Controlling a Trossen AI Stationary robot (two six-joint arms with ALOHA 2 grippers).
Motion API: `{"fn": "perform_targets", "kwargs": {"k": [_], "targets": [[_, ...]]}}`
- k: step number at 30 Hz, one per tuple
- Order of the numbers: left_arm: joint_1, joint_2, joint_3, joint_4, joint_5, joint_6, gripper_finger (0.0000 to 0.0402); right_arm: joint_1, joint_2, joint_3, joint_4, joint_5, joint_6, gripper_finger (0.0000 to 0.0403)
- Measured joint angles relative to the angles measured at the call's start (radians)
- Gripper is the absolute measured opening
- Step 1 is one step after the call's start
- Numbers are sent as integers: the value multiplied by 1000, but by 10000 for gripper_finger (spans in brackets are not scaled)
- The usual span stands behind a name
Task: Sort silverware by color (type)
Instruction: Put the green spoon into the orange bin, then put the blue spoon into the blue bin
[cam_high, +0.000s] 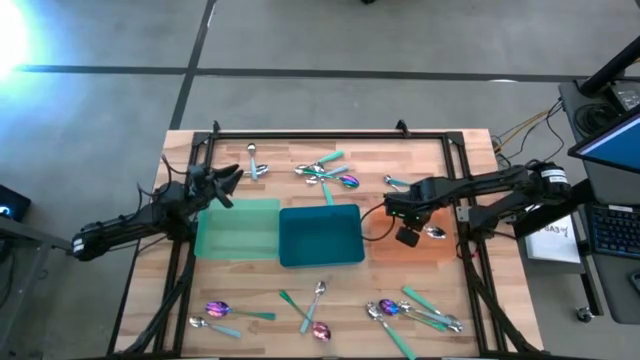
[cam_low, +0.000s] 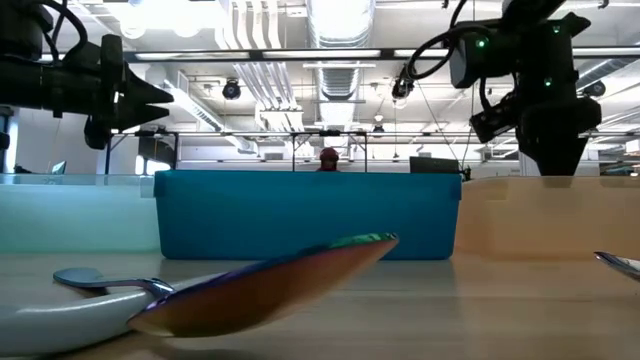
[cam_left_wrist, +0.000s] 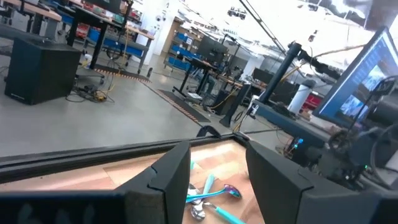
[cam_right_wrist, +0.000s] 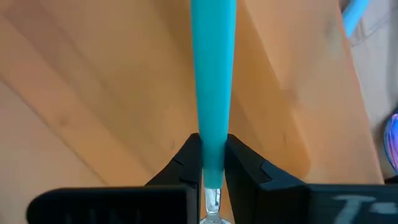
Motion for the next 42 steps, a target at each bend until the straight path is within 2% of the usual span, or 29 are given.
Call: {"fn": "perform_targets", "kwargs": {"k": [7, 11, 16, 24, 31, 37, 42], "targets": [[0, 1, 0, 30, 3, 3, 141, 0, 0, 0, 14, 76, 2, 127], [-1, 27, 0, 30, 61, -54, 141, 0, 0, 3, 18, 78, 3, 151], [1, 112, 3, 21, 64, -94, 141, -3, 0, 33, 19, 84, 0, 148], [2, 334, 142, -212, -37, -113, 141, -3, 0, 77, 20, 128, 2, 130], [7, 481, 252, -408, -133, -152, 141, -3, 0, 78, 19, 140, 2, 137], [77, 585, 288, -424, -156, -202, 141, -3, 0, 78, 20, 162, -12, 146], [171, 704, 325, -447, -141, -221, 141, -5, 1, 83, 26, 219, -102, 144]]}}
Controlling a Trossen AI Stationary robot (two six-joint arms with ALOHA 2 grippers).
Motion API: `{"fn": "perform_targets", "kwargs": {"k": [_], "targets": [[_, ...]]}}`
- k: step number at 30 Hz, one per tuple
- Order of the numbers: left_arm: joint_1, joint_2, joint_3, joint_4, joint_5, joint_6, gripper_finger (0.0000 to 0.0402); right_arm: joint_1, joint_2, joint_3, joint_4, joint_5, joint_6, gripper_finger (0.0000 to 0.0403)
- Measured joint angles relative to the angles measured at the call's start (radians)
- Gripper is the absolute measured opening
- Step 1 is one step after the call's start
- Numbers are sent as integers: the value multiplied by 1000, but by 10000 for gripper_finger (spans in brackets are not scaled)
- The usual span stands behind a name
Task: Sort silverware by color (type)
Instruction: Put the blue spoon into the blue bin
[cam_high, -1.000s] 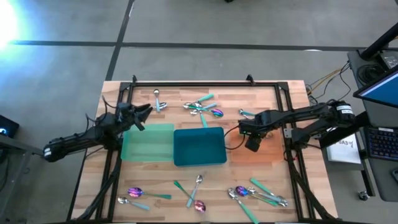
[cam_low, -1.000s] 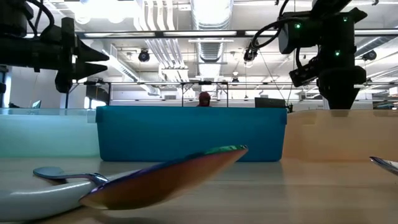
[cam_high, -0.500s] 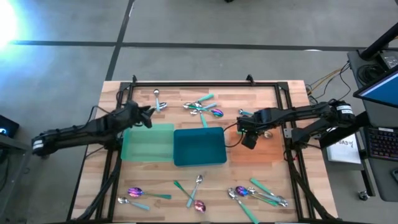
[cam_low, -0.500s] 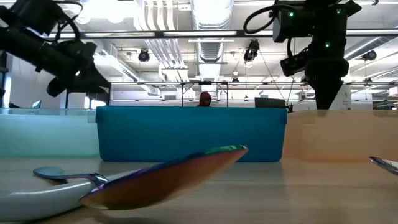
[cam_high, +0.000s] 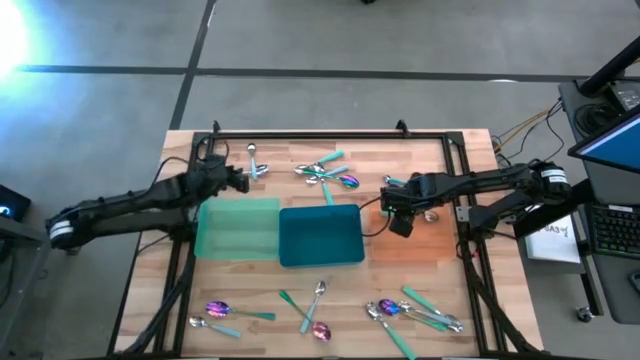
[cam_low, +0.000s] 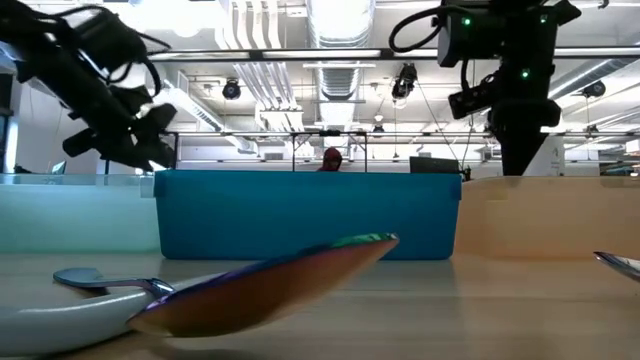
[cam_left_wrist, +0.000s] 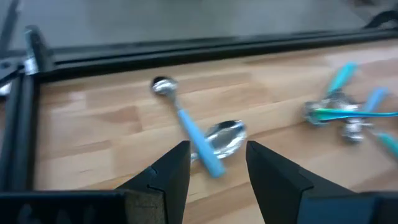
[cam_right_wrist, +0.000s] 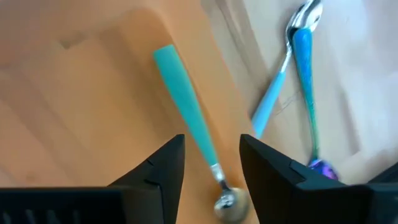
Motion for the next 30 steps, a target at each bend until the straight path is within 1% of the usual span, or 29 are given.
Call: {"fn": "perform_targets", "kwargs": {"k": [5, 10, 15, 20, 25, 30], "targets": [[99, 138, 54, 0, 93, 0, 141, -19, 0, 12, 13, 28, -73, 146], [149, 282, 116, -1, 129, 55, 141, -34, 0, 22, 25, 45, -145, 143], [191, 408, 167, 8, 146, 71, 141, -35, 0, 30, 30, 50, -188, 142], [219, 529, 183, 131, 148, 62, 141, -40, 0, 31, 63, 53, -262, 146], [246, 659, 182, 245, 151, 38, 141, -52, 0, 31, 114, 79, -316, 146], [274, 772, 181, 361, 197, 31, 141, -58, 0, 31, 120, 79, -318, 143]]}}
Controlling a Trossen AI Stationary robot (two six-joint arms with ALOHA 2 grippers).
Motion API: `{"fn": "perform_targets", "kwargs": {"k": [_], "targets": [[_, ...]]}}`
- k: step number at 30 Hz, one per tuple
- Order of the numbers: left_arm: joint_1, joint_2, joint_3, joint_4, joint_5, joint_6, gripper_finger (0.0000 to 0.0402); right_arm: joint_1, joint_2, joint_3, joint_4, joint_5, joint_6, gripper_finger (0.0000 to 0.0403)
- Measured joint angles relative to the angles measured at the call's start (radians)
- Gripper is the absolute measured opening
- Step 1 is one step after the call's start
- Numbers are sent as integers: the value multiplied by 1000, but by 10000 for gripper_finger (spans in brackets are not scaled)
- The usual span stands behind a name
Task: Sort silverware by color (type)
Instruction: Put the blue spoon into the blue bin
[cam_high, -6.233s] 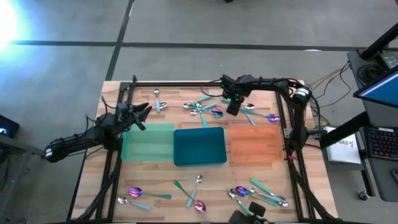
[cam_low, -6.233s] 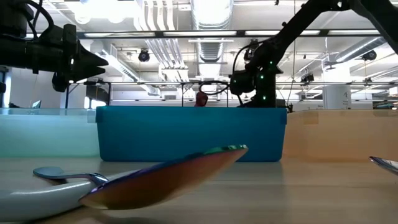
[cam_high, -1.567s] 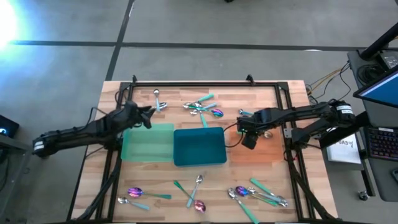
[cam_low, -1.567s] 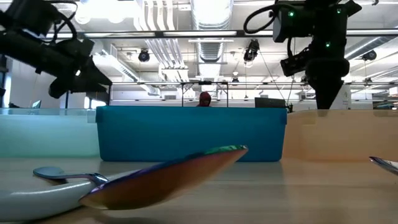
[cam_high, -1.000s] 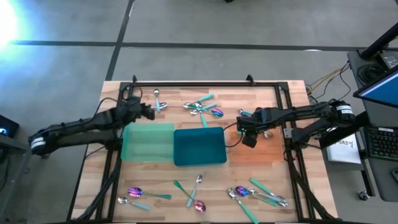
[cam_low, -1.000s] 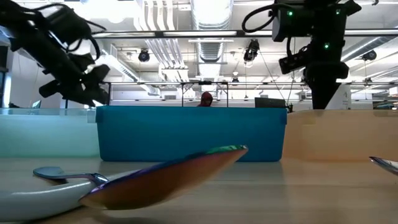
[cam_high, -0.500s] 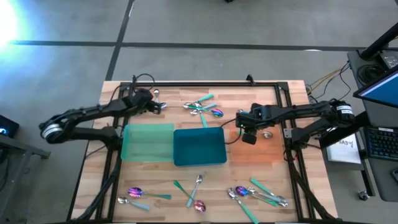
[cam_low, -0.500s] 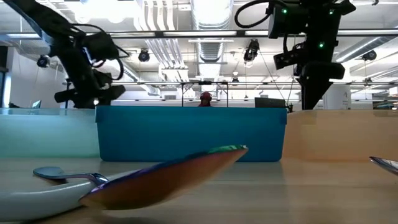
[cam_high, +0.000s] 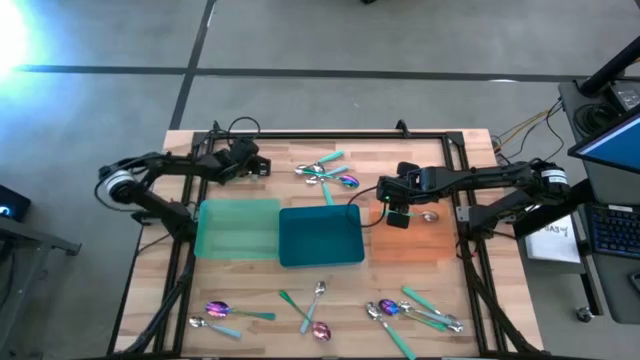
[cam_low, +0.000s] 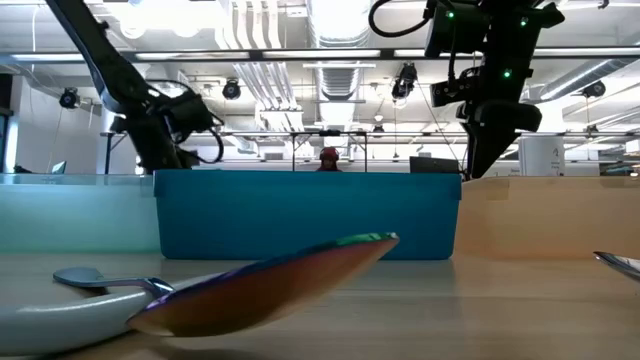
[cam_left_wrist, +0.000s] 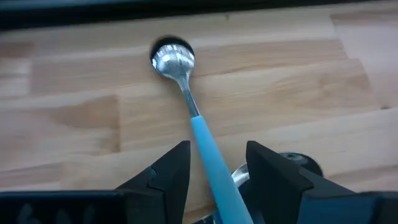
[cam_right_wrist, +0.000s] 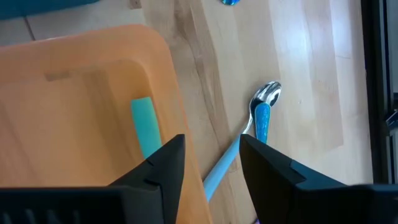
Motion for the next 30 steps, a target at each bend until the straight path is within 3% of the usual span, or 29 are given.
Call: {"fn": "perform_targets", "kwargs": {"k": [8, 16, 25, 30], "targets": [[1, 64, 16, 25, -49, -8, 117, 0, 0, 0, -1, -1, 11, 133], [1, 59, 16, 29, -51, -11, 18, 0, 0, 0, -1, -1, 11, 131], [2, 51, 15, 28, -49, -18, 12, 0, 0, 0, -2, -1, 9, 126], [2, 21, 14, 71, 14, 10, 5, 0, 0, 0, -2, -1, 9, 127]]}}
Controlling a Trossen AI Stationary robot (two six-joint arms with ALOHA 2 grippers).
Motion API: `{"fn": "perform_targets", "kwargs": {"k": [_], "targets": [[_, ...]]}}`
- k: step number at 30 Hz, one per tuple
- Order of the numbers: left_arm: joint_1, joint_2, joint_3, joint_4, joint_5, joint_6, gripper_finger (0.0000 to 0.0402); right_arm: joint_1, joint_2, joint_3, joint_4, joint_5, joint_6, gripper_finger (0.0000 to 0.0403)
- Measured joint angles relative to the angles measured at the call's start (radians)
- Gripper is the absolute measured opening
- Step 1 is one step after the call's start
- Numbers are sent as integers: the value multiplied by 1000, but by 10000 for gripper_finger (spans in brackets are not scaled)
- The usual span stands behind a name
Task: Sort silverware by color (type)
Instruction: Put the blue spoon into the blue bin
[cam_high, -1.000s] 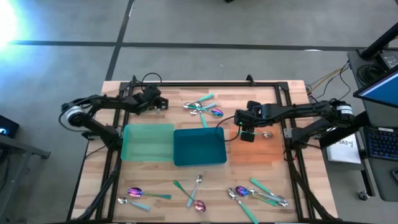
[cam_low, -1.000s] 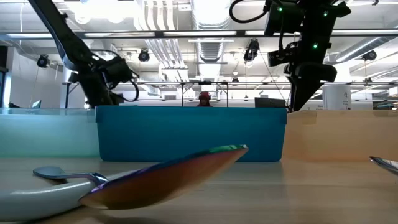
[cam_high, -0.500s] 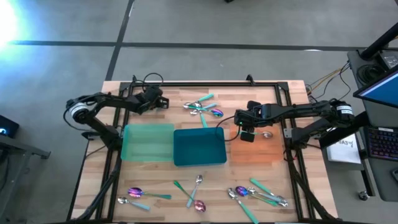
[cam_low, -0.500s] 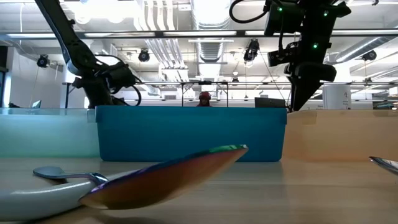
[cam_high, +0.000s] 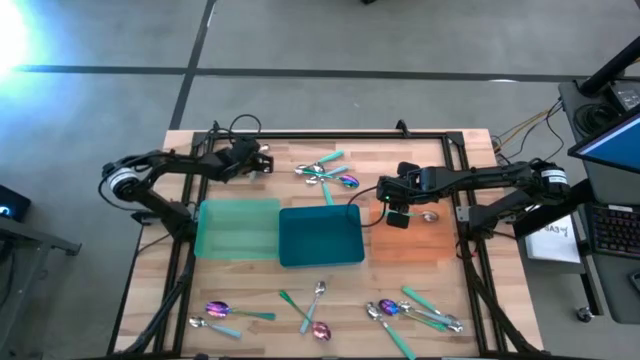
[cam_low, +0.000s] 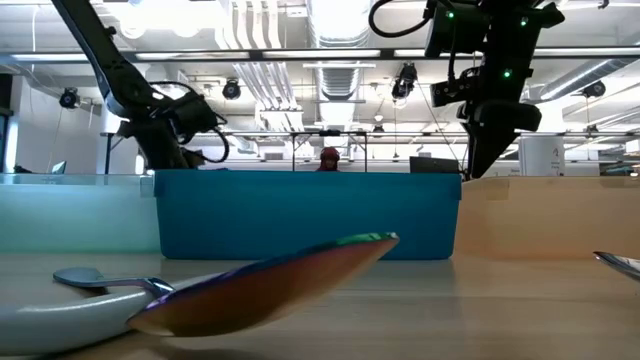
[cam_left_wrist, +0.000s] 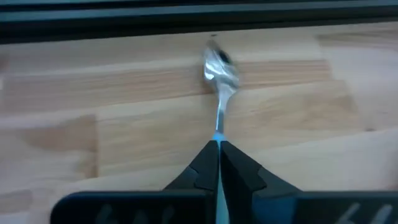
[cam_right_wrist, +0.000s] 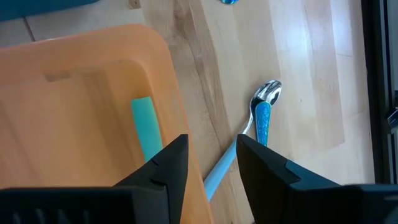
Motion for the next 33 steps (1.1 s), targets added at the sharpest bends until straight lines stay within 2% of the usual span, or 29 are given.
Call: {"fn": "perform_targets", "kwargs": {"k": [7, 12, 14, 22, 33], "targets": [[-8, -83, 0, 93, 115, 80, 4, 0, 0, 0, 0, 0, 1, 123], [-25, -149, 0, 35, 115, 143, 2, 0, 0, 0, 0, 0, 1, 123], [-20, -151, 0, -12, 87, 148, 1, 0, 0, 0, 0, 0, 1, 122], [-9, -72, -1, -54, 110, 149, 3, 0, 0, 0, 1, 0, -2, 130], [-8, 1, 9, -40, 106, 149, 96, 0, 0, 0, 1, -2, 1, 135]]}}
